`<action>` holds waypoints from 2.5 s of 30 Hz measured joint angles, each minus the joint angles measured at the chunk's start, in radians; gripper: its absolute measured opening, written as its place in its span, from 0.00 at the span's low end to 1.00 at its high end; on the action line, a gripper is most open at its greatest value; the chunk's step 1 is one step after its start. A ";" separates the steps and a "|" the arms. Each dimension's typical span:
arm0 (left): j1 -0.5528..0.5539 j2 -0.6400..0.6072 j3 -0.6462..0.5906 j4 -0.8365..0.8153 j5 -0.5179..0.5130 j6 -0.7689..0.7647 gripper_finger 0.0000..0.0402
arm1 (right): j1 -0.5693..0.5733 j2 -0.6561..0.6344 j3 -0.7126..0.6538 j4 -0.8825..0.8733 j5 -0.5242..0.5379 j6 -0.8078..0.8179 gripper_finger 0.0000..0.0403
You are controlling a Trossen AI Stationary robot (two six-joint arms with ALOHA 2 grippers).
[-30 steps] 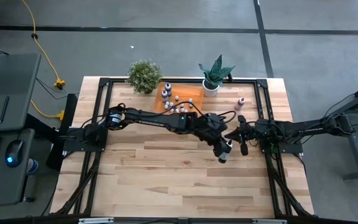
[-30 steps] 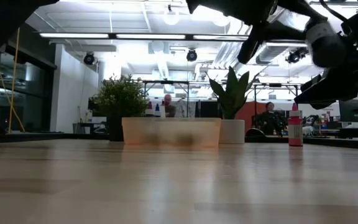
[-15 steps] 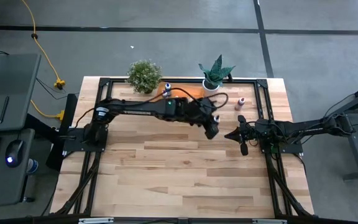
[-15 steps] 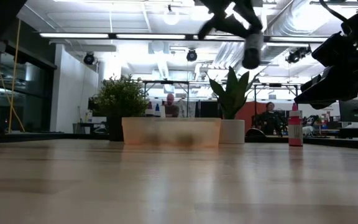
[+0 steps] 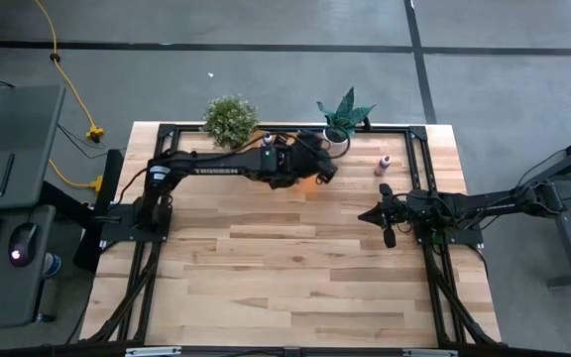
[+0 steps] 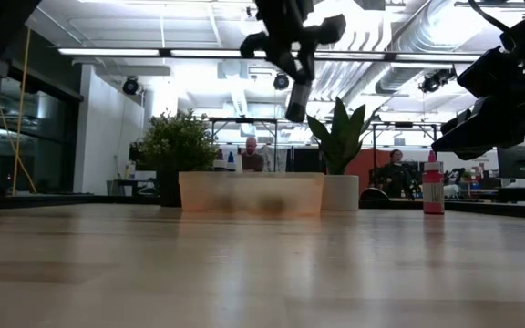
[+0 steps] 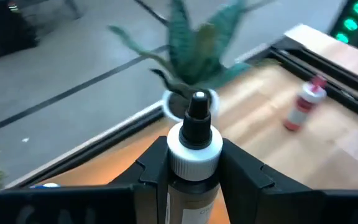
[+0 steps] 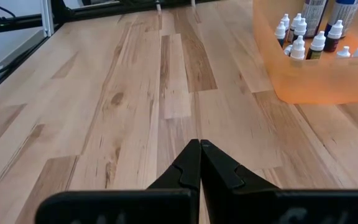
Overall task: Pick & Place food coloring
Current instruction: Put the large black bottle into the bin
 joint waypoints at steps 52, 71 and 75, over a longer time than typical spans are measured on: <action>0.241 0.055 -0.576 0.877 0.155 0.127 0.25 | 0.000 0.000 0.000 0.000 0.000 0.000 0.00; 0.241 0.097 -0.575 0.882 0.035 0.145 0.25 | 0.000 0.000 0.000 -0.001 0.000 0.000 0.00; 0.246 0.097 -0.575 0.877 0.036 0.145 0.25 | 0.000 0.000 0.000 -0.001 0.000 0.000 0.00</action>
